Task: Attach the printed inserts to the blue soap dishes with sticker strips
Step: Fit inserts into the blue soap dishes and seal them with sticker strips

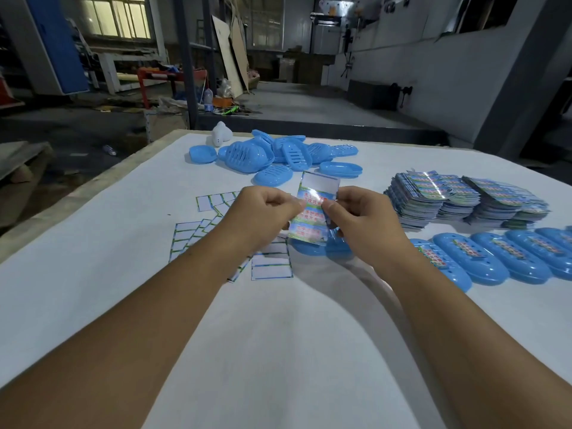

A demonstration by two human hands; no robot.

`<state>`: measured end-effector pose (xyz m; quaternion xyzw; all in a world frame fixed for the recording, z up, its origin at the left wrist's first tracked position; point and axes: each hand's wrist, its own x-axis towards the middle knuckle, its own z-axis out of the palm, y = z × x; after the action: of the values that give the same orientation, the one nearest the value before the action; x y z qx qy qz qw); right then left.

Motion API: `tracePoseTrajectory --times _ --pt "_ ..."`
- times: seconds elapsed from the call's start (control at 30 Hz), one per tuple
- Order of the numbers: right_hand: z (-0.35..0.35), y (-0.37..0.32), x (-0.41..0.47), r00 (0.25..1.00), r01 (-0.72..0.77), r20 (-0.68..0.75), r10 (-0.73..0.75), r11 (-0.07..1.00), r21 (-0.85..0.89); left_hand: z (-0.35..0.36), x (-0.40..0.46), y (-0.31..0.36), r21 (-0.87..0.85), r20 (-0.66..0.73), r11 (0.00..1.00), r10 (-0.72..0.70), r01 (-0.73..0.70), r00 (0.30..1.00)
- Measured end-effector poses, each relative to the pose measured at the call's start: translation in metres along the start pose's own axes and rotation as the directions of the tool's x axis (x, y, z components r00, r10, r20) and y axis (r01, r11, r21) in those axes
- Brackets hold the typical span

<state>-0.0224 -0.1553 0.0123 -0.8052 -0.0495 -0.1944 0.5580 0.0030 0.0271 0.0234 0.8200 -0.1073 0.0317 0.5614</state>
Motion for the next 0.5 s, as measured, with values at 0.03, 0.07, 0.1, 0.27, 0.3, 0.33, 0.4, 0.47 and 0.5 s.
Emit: tracePoseTrajectory --times 0.03,0.07,0.1,0.27,0.3,0.33,0.4,0.47,0.5 --pt "-0.0007 0.0002 0.0002 1.0 -0.006 -0.001 0.006 1.0 0.003 -0.0023 0.0016 0.0014 0.008 -0.023 1.0 0.009 -0.009 1.0" --pt "-0.0008 0.0003 0.0002 1.0 -0.014 0.003 0.014 1.0 0.005 -0.0044 0.0022 0.0026 0.011 -0.03 1.0 0.014 -0.013 0.999" --pt "-0.0007 0.0008 0.0003 1.0 -0.022 0.013 0.022 1.0 0.009 -0.0059 0.0025 0.0031 0.012 -0.028 1.0 0.014 -0.013 1.0" --pt "-0.0003 0.0017 -0.0011 0.998 -0.014 0.053 0.016 0.999 -0.034 -0.0082 -0.0006 0.0036 0.039 -0.018 0.999 0.023 -0.022 1.0" --pt "-0.0004 0.0018 -0.0016 0.998 -0.015 0.053 0.017 0.999 -0.034 -0.0082 -0.0005 0.0037 0.041 -0.015 0.999 0.029 -0.029 0.999" --pt "-0.0005 0.0018 -0.0018 0.998 -0.022 0.052 0.023 0.999 -0.03 -0.0083 -0.0006 0.0035 0.046 -0.011 0.998 0.035 -0.035 0.999" --pt "-0.0003 0.0021 -0.0017 0.998 -0.039 0.055 0.04 0.999 -0.017 -0.0081 -0.0003 0.0027 0.056 -0.01 0.997 0.047 -0.047 0.999" --pt "-0.0001 0.0015 -0.0025 0.996 -0.06 0.068 0.059 0.998 0.014 -0.0076 0.0003 0.0017 0.068 -0.015 0.996 0.058 -0.057 0.998" --pt "-0.0002 0.0005 -0.003 0.995 -0.075 0.071 0.073 0.997 0.026 -0.0072 0.0005 0.0014 0.075 -0.015 0.995 0.067 -0.066 0.998"
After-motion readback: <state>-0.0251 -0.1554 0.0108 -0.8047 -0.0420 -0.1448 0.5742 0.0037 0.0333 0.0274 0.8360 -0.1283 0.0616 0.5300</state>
